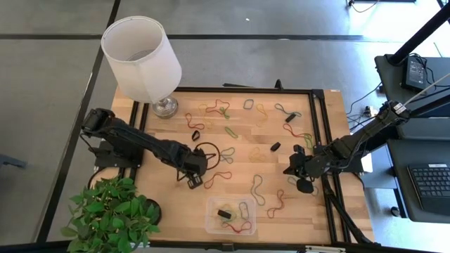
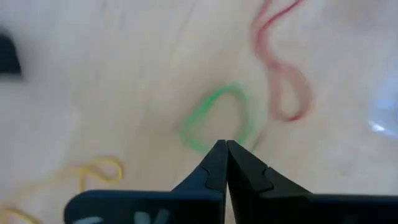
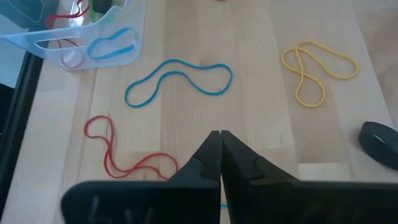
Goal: Pick and place rubber bands into bin
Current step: Put the green rubber band into the transparent bin
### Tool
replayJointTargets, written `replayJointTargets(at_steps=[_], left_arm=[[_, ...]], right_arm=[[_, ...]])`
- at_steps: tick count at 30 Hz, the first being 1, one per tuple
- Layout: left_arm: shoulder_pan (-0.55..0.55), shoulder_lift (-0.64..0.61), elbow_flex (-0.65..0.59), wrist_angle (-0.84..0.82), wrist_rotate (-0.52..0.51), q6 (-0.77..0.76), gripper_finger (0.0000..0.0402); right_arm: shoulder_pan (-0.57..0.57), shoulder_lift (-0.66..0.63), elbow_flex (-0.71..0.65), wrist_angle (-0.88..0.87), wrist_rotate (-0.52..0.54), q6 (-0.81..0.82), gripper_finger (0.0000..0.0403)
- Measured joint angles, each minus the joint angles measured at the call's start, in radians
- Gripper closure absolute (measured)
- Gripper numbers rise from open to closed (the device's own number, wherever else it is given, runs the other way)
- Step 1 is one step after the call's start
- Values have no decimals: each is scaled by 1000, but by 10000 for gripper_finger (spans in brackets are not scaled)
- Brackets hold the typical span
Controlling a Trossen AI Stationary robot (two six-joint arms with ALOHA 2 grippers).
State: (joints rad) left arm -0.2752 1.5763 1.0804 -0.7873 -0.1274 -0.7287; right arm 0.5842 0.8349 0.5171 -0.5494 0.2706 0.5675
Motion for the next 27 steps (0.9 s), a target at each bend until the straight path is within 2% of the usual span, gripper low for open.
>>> replayJointTargets(at_steps=[6, 9, 13, 17, 23, 27], left_arm=[[2, 52, 258, -197, -96, 156, 400], [3, 67, 318, -279, -121, 164, 400], [14, 68, 307, -301, -109, 164, 398], [27, 68, 255, -309, -43, 95, 390], [42, 68, 125, -265, 9, -28, 338], [63, 68, 40, -206, 23, -193, 300]], right_arm=[[0, 0, 0, 5, 2, -1, 399], [0, 0, 0, 8, 2, 4, 399], [0, 0, 0, 11, 2, 5, 399], [0, 0, 0, 20, 2, 54, 399], [0, 0, 0, 21, 2, 163, 399], [0, 0, 0, 21, 1, 248, 399]])
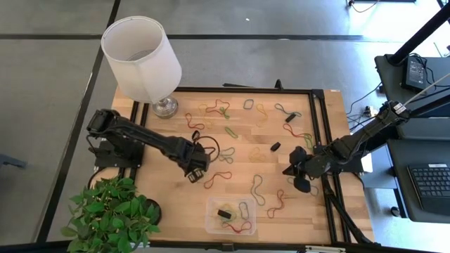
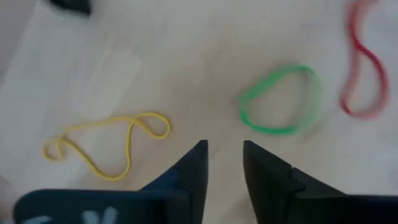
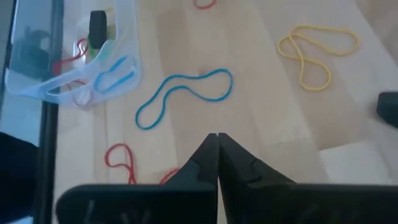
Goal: Pick and place rubber bands into bin
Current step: Put the green rubber band into the transparent bin
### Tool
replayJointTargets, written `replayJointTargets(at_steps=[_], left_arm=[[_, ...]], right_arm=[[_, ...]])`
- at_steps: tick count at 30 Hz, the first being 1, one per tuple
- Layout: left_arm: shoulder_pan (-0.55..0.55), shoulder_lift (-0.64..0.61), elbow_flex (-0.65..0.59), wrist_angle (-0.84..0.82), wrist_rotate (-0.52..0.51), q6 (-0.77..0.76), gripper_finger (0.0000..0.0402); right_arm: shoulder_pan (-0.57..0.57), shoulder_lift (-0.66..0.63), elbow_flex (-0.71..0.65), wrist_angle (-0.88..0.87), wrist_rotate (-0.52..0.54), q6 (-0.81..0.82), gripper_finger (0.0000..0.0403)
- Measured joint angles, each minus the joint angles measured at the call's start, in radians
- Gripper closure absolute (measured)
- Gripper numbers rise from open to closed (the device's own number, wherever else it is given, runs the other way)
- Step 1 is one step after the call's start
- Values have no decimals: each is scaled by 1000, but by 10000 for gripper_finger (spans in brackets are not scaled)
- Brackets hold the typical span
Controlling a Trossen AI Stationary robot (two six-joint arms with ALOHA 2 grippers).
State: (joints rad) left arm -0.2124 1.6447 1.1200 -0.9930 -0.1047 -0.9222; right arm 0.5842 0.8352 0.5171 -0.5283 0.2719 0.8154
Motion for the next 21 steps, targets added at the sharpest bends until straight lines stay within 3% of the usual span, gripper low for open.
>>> replayJointTargets(at_steps=[6, 13, 21], left_arm=[[19, -1, -64, 58, -5, -103, 277], [18, -1, -67, 106, -63, -141, 286], [17, 33, -67, 161, -38, -229, 297]], right_arm=[[0, 0, 0, -1, 0, 43, 399], [0, 0, 0, -23, 33, 43, 399], [0, 0, 0, -24, 35, 9, 399]])
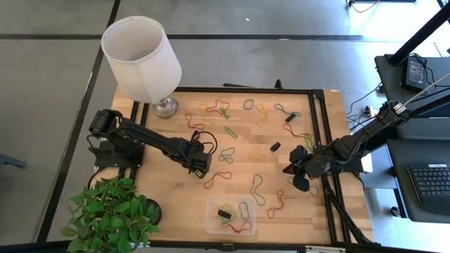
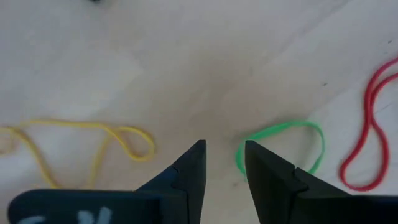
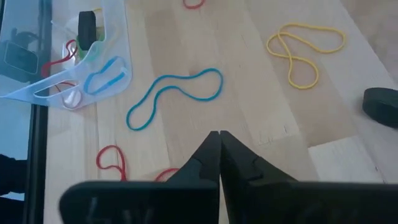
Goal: Pick and place rubber bands into bin
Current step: Put the green rubber band into the transparent bin
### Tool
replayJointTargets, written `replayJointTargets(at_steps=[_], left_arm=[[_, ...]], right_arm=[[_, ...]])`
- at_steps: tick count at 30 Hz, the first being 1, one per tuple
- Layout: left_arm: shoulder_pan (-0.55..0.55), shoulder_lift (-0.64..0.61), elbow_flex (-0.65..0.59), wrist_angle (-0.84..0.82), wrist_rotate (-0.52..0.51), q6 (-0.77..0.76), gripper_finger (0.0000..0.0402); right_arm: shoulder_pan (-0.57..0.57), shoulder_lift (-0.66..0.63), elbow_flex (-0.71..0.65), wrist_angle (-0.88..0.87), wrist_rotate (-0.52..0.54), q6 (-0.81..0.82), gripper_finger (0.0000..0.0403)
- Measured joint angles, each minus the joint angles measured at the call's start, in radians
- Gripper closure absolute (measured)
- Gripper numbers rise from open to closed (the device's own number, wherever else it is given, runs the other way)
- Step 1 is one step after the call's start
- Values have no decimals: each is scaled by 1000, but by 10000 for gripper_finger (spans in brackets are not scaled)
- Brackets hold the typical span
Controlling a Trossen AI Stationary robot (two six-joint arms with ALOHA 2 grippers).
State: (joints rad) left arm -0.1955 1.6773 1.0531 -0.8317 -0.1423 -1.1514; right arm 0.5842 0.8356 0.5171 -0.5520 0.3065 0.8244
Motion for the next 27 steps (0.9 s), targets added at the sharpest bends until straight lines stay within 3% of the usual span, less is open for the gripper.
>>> replayJointTargets(at_steps=[8, 16, 19, 23, 27], left_arm=[[-22, 75, 0, 117, 67, -35, 296], [-47, 166, 8, 62, 52, -108, 311], [-60, 171, 8, 67, 45, -118, 331], [-74, 168, 31, 30, 33, -152, 388], [-86, 177, 79, -27, 47, -163, 399]], right_arm=[[0, 0, 0, -9, -1, -46, 399], [0, 0, 0, -15, -1, -147, 399], [0, 0, 0, -15, -1, -153, 399], [0, 0, 0, -15, 4, -177, 399], [0, 0, 0, -14, 7, -210, 399]])
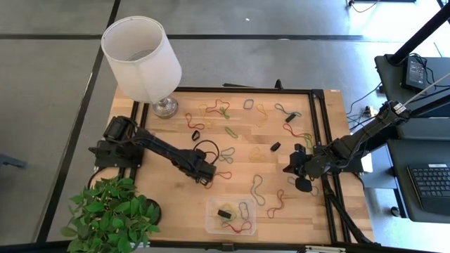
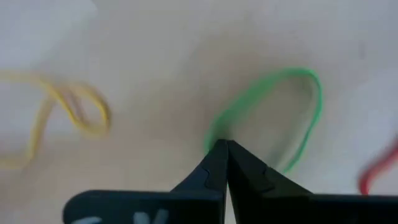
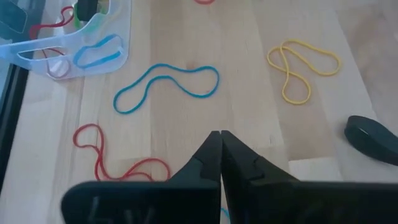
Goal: Pick and place rubber bands into bin
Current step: Put the green rubber band into the transparent bin
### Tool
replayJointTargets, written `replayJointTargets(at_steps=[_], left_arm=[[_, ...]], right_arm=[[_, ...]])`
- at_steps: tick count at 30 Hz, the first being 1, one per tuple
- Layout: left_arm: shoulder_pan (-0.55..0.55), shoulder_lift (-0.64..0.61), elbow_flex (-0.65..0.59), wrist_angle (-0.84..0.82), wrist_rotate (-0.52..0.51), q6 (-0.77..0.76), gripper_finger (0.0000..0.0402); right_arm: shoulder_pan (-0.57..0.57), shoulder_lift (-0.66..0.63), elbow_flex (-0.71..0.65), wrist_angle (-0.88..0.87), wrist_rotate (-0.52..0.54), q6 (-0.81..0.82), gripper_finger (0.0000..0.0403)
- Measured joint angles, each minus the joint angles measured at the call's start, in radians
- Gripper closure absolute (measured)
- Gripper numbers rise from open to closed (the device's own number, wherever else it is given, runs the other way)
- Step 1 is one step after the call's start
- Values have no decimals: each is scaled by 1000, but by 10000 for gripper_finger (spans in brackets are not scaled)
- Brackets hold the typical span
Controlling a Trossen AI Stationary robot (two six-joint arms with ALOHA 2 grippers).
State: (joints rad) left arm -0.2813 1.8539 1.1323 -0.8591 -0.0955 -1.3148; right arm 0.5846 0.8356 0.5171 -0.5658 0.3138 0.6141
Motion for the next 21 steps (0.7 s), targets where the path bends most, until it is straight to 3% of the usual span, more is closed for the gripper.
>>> replayJointTargets(at_steps=[13, 21], left_arm=[[-7, -3, 107, -111, -62, 27, 393], [-2, -4, 56, -109, -64, 8, 331]], right_arm=[[0, 0, 0, 0, 0, 7, 399], [0, 0, 0, 0, 0, 12, 399]])
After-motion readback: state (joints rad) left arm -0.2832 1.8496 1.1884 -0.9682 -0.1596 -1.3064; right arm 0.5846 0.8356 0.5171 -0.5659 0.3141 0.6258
